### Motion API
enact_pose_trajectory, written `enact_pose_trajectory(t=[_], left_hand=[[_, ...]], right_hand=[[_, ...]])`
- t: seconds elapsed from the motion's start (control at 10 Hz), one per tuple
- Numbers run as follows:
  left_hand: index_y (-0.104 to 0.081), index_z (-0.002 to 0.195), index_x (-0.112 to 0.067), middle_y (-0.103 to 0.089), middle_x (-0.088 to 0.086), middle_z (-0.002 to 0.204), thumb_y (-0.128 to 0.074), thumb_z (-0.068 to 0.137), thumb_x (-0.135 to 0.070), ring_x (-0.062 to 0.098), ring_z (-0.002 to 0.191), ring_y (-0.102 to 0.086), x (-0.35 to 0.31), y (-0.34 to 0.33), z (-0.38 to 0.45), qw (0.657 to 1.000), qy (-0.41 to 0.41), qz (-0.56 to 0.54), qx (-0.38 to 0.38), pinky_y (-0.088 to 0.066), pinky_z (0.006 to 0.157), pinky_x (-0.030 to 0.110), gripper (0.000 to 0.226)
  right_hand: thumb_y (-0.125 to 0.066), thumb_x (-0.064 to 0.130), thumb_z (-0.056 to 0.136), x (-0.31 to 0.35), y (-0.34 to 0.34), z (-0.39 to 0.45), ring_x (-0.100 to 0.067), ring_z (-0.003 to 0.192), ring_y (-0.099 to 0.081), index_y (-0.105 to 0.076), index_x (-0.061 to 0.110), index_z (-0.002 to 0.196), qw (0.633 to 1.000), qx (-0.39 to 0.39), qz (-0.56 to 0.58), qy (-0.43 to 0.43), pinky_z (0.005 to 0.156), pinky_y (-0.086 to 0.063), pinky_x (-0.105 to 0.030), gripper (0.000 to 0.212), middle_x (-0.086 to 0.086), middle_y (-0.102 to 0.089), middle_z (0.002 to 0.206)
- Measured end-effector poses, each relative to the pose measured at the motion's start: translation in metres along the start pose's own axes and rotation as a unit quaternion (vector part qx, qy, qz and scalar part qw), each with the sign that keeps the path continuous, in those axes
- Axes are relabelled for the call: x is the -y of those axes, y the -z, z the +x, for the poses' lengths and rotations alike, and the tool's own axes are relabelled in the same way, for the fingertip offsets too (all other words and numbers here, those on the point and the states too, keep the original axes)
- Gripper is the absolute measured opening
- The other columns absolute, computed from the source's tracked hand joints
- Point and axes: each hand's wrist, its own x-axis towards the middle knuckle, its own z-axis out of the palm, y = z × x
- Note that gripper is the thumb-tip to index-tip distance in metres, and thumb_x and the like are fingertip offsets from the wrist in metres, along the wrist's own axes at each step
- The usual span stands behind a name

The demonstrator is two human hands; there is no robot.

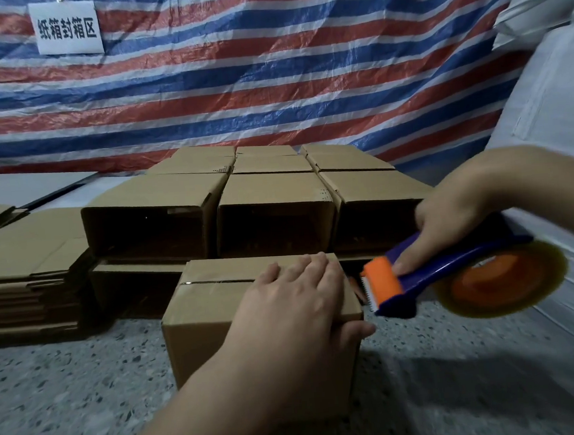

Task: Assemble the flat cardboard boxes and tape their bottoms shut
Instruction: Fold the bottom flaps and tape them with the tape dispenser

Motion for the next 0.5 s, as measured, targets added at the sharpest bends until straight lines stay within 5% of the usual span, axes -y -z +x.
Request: enact_pose_trajectory(t=[0.1,0.2,0.3,0.4,0.5], left_hand=[[0.002,0.156,-0.028,0.001,-0.005,0.165,-0.017,0.089,-0.073,0.012,0.150,0.002,-0.001,0.001,0.000,1.000,0.000,-0.003,-0.005,-0.002,0.120,0.035,0.084],[0.003,0.155,-0.031,-0.001,-0.006,0.165,-0.011,0.085,-0.073,0.012,0.150,0.001,-0.001,0.001,-0.002,1.000,-0.005,-0.005,-0.008,-0.004,0.121,0.036,0.083],[0.002,0.154,-0.035,-0.003,-0.004,0.165,-0.013,0.087,-0.072,0.014,0.151,-0.001,-0.001,0.000,-0.001,1.000,-0.008,-0.009,-0.010,-0.006,0.121,0.039,0.078],[-0.005,0.154,-0.034,-0.008,-0.004,0.165,-0.014,0.087,-0.073,0.015,0.151,-0.005,-0.001,-0.001,-0.001,1.000,-0.008,-0.018,-0.019,-0.009,0.121,0.040,0.078],[-0.007,0.154,-0.034,-0.010,-0.004,0.164,-0.005,0.081,-0.073,0.016,0.151,-0.007,-0.001,-0.001,-0.002,0.999,-0.006,-0.024,-0.029,-0.010,0.121,0.040,0.082]], right_hand=[[-0.067,0.065,0.084,0.015,-0.011,0.002,-0.025,0.103,-0.068,-0.070,0.020,0.115,0.995,-0.057,-0.075,-0.036,0.079,-0.052,-0.033,0.055,-0.002,-0.071,0.110],[-0.055,0.078,0.083,0.023,-0.043,0.026,-0.020,0.085,-0.063,-0.064,0.021,0.111,0.989,-0.072,-0.121,-0.055,0.075,-0.052,-0.034,0.065,0.001,-0.060,0.089],[-0.047,0.088,0.078,0.019,-0.082,0.053,-0.017,0.078,-0.059,-0.063,0.020,0.097,0.974,-0.219,-0.035,-0.055,0.068,-0.050,-0.033,0.072,0.003,-0.054,0.079],[-0.041,0.093,0.074,0.013,-0.126,0.065,-0.012,0.062,-0.051,-0.045,0.025,0.071,0.953,-0.287,0.040,-0.092,0.052,-0.039,-0.028,0.068,0.007,-0.049,0.068],[-0.035,0.094,0.074,0.020,-0.170,0.073,-0.013,0.066,-0.060,-0.041,0.027,0.071,0.922,-0.367,0.084,-0.093,0.047,-0.033,-0.028,0.067,0.010,-0.041,0.063]])
